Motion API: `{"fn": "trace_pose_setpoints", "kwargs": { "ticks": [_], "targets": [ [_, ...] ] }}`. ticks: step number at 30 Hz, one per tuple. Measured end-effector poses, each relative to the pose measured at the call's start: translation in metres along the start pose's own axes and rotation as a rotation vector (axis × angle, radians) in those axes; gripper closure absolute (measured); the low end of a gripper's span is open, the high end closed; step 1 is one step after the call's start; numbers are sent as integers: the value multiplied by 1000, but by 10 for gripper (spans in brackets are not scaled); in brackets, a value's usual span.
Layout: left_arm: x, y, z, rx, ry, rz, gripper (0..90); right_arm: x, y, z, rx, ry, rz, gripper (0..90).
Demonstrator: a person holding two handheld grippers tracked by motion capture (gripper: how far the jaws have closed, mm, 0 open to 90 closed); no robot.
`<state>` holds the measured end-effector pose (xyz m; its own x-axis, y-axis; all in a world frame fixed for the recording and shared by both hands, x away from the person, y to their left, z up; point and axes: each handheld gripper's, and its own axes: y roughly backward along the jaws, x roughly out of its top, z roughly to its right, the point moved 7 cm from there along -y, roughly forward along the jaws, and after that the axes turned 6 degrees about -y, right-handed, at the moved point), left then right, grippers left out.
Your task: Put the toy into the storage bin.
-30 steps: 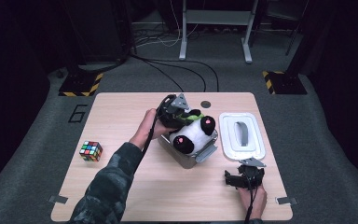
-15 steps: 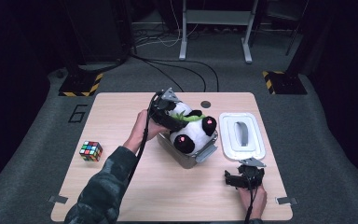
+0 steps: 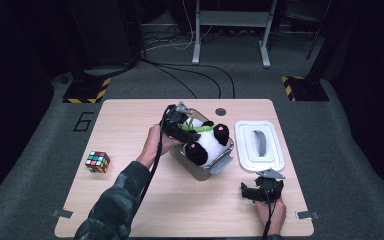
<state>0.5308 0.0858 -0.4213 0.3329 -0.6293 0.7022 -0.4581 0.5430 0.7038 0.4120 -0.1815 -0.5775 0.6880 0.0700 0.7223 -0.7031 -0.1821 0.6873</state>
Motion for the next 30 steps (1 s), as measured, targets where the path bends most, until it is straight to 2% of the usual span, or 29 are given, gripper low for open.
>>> {"fn": "trace_pose_setpoints", "kwargs": {
  "ticks": [2,3,4,6,10,14,17,21,24,27,30],
  "targets": [
    [-4,-2,-4,7,15,-8,155,0,0,0,0,2,1,28],
    [-4,2,-6,-8,36,11,151,0,0,0,0,1,1,28],
    [-4,2,-6,-8,36,11,151,0,0,0,0,1,1,28],
    [-1,10,-6,-5,40,43,151,0,0,0,1,2,1,28],
    [8,29,0,-8,21,81,150,0,0,0,1,2,1,28],
    [10,34,13,-41,-7,58,146,0,0,0,1,2,1,28],
    [6,28,20,-46,-8,31,145,0,0,0,0,1,0,28],
    [1,18,29,-55,7,21,146,0,0,0,0,2,1,28],
    [-3,6,38,-59,-7,-16,146,0,0,0,0,1,0,28],
    [-4,-4,42,-30,-6,-21,142,0,0,0,0,1,0,29],
    [-5,-7,43,-21,-9,-35,142,0,0,0,0,1,0,28]
  ]
}}
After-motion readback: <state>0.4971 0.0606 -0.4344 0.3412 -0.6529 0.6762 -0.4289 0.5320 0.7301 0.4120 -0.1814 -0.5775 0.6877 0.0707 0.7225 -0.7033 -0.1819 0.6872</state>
